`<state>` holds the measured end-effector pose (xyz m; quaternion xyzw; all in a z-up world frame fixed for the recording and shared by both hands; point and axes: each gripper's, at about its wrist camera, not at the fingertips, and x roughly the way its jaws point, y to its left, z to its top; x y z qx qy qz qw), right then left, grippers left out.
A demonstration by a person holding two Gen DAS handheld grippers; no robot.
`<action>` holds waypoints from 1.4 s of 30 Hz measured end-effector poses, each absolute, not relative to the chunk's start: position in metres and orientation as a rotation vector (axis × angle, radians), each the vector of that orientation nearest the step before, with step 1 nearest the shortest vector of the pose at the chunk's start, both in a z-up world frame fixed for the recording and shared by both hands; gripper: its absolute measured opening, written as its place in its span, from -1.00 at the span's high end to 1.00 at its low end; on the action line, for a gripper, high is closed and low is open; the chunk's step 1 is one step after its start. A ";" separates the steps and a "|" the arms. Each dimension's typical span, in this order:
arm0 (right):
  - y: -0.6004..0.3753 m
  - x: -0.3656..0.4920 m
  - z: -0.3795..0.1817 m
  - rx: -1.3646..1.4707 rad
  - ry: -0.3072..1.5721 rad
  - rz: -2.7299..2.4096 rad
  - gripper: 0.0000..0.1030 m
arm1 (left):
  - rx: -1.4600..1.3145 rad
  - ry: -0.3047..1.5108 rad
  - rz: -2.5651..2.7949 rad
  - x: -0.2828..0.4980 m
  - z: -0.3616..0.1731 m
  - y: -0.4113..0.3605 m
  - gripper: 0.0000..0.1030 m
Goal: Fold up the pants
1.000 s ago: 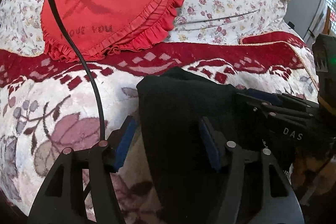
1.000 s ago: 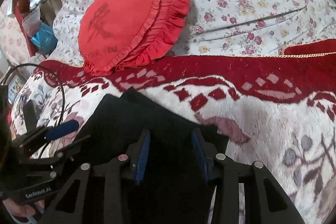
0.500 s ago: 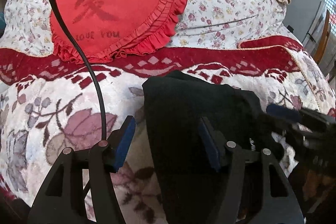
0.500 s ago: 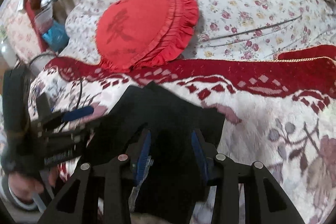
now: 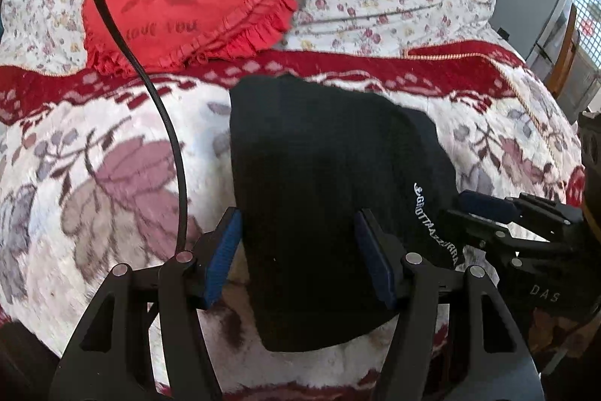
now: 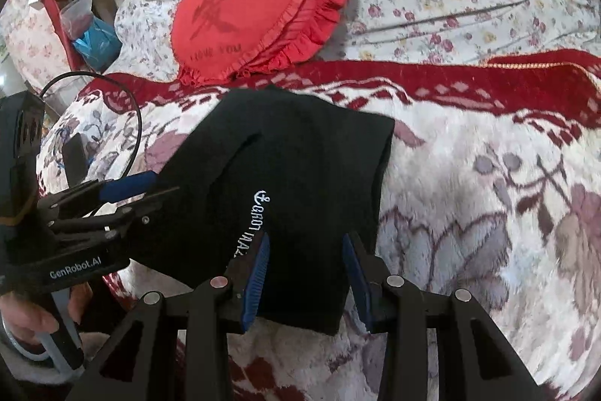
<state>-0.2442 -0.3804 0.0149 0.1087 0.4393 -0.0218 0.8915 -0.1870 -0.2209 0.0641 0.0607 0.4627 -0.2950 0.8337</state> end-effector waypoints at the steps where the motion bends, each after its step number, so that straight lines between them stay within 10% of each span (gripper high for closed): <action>1: -0.380 -0.244 0.012 0.221 0.920 -0.050 0.21 | 0.128 0.976 -0.621 -0.188 0.062 -0.221 -0.27; 42: -0.389 -0.249 0.026 0.264 0.904 -0.073 0.01 | 0.113 0.983 -0.610 -0.181 0.066 -0.217 -0.34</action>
